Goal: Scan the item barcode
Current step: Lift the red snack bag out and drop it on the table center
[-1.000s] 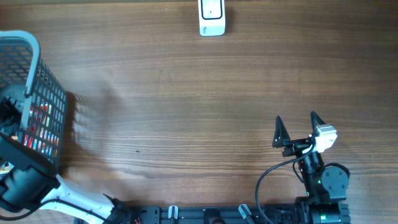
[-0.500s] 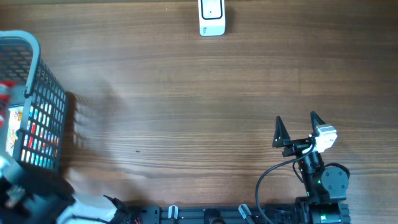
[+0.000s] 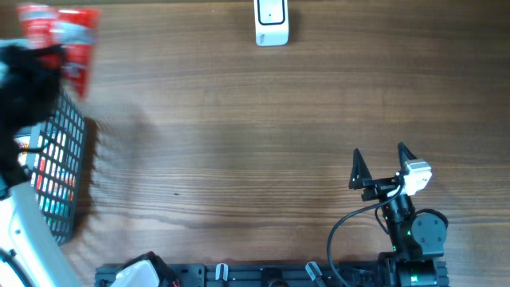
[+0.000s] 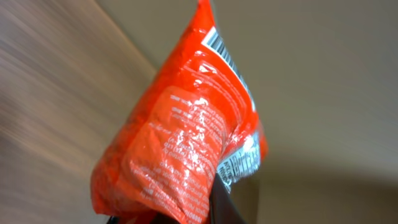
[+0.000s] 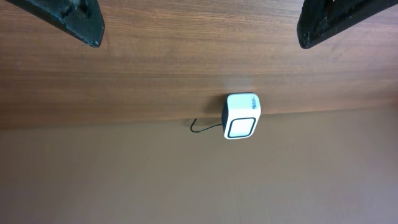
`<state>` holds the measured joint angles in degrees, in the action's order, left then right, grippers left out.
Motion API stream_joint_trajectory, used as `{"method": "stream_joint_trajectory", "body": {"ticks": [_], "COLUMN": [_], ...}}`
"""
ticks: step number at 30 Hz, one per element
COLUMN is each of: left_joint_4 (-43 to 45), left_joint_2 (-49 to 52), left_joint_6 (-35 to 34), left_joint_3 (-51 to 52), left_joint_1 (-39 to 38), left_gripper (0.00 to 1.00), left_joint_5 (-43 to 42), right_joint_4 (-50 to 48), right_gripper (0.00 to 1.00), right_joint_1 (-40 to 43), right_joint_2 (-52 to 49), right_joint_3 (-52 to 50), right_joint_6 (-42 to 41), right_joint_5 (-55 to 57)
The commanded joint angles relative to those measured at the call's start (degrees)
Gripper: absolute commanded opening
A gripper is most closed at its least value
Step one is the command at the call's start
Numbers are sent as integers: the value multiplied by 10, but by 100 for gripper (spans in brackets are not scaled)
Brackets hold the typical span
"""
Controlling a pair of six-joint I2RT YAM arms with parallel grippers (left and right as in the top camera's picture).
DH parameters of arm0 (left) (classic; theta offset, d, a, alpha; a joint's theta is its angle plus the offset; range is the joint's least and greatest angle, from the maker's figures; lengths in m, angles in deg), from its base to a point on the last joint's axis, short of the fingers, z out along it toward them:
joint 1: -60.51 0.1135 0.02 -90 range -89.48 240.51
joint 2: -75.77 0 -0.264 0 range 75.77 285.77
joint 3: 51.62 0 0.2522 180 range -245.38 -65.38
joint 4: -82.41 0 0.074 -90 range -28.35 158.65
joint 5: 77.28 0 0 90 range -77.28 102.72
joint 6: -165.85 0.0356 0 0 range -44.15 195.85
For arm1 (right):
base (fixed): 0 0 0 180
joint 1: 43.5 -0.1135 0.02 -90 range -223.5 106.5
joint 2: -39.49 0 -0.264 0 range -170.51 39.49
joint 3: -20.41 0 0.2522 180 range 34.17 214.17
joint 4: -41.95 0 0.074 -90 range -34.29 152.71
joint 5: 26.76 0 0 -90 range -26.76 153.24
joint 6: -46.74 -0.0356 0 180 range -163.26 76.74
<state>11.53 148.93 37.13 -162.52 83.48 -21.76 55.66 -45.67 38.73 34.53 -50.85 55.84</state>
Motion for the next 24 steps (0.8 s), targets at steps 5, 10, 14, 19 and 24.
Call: {"method": "stream_joint_trajectory", "body": {"ticks": [5,10,14,19,24], "left_joint_4": [-38,-33,-4,-32,-165], "left_joint_2": [132,281,380,371,289], "left_joint_6": [98,98,101,131,131], "left_joint_3": [75,96,96,38,-188], "left_joint_1": [-328,-446,-502,-477,-347], "left_gripper": [4,5,77,100,100], "left_joint_5": [184,217,217,229,300], "right_joint_4": [-3,-3,-3,-3,-3], "right_gripper": [100,100,100,100,100], "right_joint_1": [-1,-1,-1,-1,-1], "right_joint_2": [5,5,5,5,5], "right_joint_3": [-1,0,-1,0,0], "right_joint_6": [5,5,5,5,5], "right_joint_5": [5,5,5,5,5]}}
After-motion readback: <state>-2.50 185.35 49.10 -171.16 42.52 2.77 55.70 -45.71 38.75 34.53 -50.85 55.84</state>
